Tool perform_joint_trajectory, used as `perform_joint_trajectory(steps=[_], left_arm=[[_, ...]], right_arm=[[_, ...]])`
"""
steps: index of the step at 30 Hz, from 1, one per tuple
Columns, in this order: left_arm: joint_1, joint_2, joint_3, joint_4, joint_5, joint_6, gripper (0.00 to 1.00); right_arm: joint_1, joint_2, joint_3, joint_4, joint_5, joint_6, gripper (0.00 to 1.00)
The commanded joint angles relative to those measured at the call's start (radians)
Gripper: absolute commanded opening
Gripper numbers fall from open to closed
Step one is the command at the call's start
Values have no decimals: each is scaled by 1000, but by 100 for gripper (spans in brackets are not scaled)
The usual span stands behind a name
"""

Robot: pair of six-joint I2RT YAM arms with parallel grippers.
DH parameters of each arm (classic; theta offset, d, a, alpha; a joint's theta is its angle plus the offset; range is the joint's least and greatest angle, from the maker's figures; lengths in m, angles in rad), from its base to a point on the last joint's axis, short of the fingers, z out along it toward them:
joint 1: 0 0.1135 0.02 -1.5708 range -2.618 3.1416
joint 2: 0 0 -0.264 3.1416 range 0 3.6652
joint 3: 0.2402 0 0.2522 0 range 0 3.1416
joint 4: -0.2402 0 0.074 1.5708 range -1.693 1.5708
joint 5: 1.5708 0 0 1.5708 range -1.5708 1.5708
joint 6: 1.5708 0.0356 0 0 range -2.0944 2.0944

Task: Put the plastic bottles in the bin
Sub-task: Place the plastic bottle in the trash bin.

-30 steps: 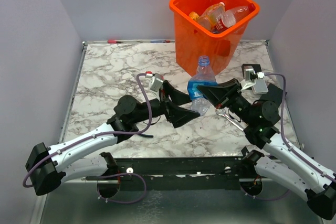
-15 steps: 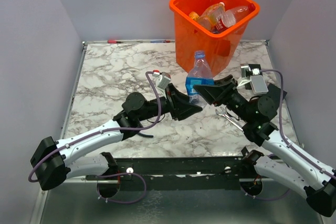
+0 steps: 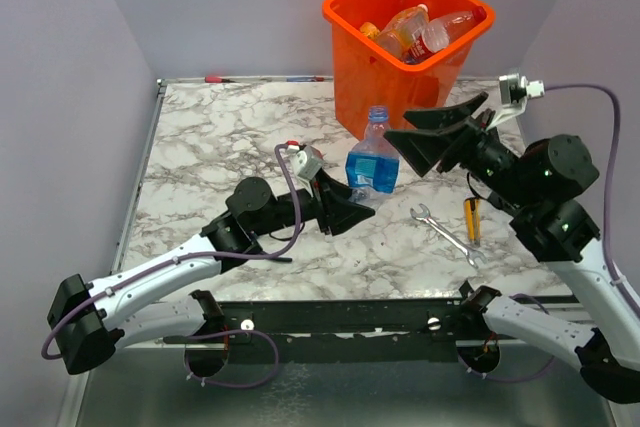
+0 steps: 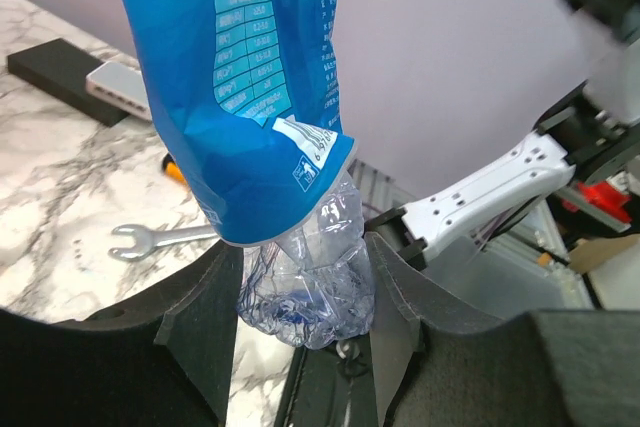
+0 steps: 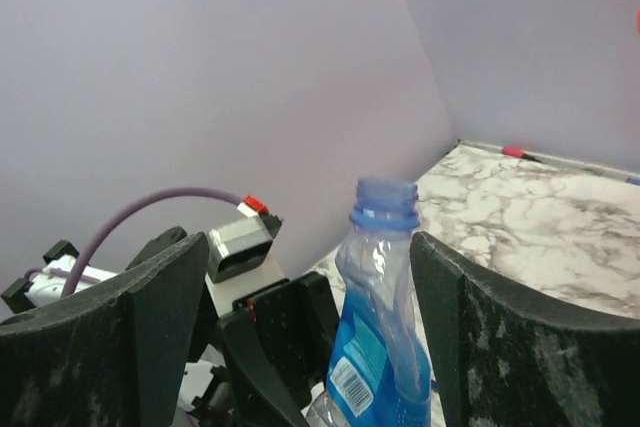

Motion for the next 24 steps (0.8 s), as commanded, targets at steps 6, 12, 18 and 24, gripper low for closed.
perform_joint_trajectory(steps=[6,12,18,24], left_arm=[[-4,-62,15,-110,-45,112,22],[-5,-79,7,-116,-34,111,20],[-4,-85,1,-123,-40,111,25],[-5,-118,-13,-132,-95,110,99]], right_arm=[[6,237,270,-411,67,-92,88],[5,267,288,-397,88,-70,86],[4,283,297,-369,27,-65,28],[5,273,321,-374,93,-76,0]])
